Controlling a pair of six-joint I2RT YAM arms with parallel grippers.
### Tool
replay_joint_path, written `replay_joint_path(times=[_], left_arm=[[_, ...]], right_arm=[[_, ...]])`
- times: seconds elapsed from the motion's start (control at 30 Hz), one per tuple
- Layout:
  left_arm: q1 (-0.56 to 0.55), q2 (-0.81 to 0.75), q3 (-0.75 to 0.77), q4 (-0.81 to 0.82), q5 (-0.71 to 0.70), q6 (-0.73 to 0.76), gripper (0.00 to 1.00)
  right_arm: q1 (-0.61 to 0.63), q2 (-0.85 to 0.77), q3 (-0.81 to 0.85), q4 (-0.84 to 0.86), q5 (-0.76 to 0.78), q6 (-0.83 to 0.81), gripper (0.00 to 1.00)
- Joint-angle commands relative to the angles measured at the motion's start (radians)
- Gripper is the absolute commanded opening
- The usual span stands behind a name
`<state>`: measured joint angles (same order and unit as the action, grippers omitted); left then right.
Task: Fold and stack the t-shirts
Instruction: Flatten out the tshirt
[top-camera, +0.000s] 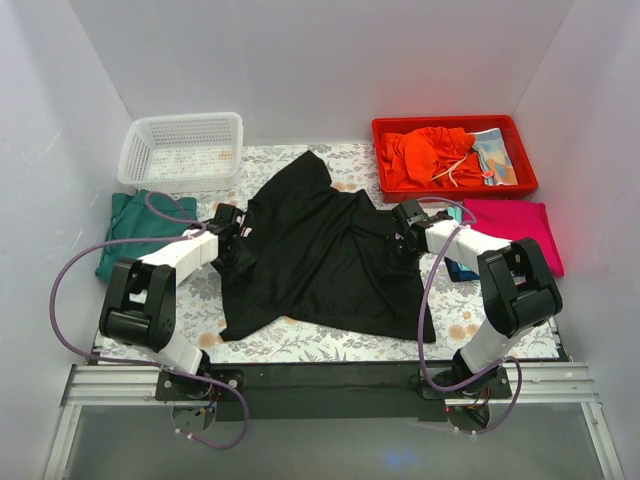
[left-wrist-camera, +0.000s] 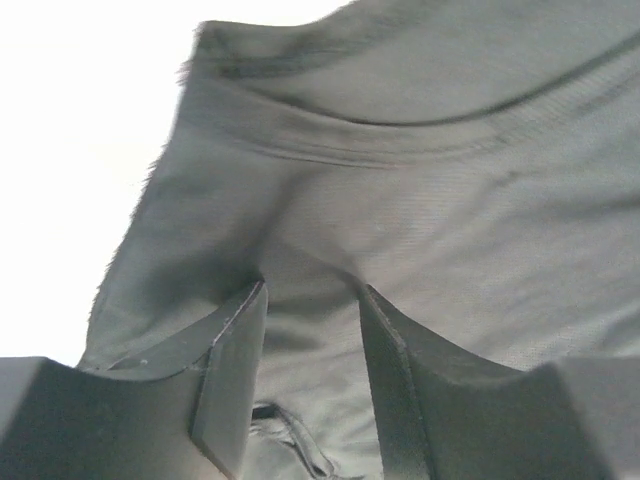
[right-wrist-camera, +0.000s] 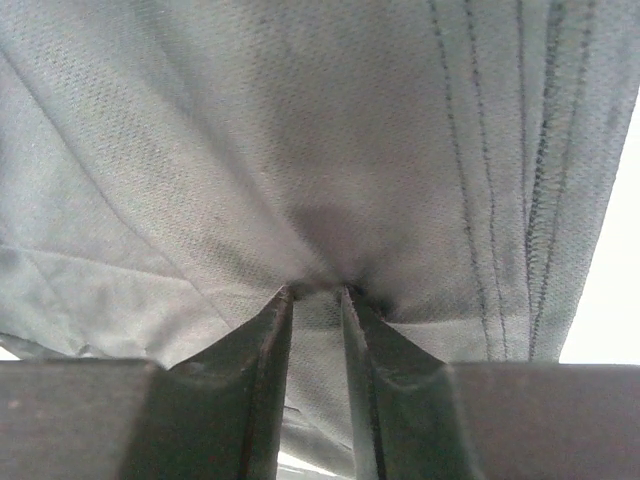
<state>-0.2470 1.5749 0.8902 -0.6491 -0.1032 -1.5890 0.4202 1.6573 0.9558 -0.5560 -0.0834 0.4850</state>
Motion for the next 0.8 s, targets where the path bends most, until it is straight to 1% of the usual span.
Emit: replay_joint_path(times=[0.0, 0.13, 0.2, 0.3, 0.47, 0.57, 0.67, 0.7, 0.73, 0.77], left_arm=[[0.051, -0.090, -0.126, -0.159, 0.007, -0.086, 0.40], [0.077, -0.188, -0.186, -0.211, 0.028, -0.135, 0.38], [0.078, -0.202, -0.206, -0.245, 0.031, -0.143, 0.36], [0.081, -0.243, -0.220, -0.299, 0.013, -0.178, 0.34], [0.089, -0.372, -0.211, -0.400, -0.026, -0.242, 0.33], [0.089, -0.420, -0.186, -0.425, -0.042, -0.215, 0.31], [0.089, -0.455, -0.137, -0.399, -0.058, -0.174, 0.30], [0.089, -0.463, -0.125, -0.367, -0.061, -0.137, 0.30], [0.089, -0.463, -0.114, -0.350, -0.061, -0.117, 0.31], [0.089, -0.458, -0.078, -0.337, -0.062, -0.100, 0.31]], right_arm=[[0.002, 0.022, -0.068, -0.153, 0.111, 0.024, 0.31], [0.002, 0.006, -0.097, -0.174, 0.129, 0.026, 0.30], [0.000, -0.001, -0.111, -0.193, 0.140, 0.021, 0.30], [0.002, -0.013, -0.126, -0.219, 0.155, 0.015, 0.29], [0.002, -0.076, -0.181, -0.265, 0.155, 0.024, 0.28], [0.002, -0.134, -0.207, -0.288, 0.149, 0.032, 0.27], [0.002, -0.203, -0.161, -0.303, 0.177, 0.033, 0.27], [0.002, -0.237, -0.137, -0.302, 0.186, 0.033, 0.30], [0.002, -0.252, -0.073, -0.301, 0.194, 0.029, 0.34], [0.002, -0.263, -0.040, -0.298, 0.224, 0.029, 0.37]])
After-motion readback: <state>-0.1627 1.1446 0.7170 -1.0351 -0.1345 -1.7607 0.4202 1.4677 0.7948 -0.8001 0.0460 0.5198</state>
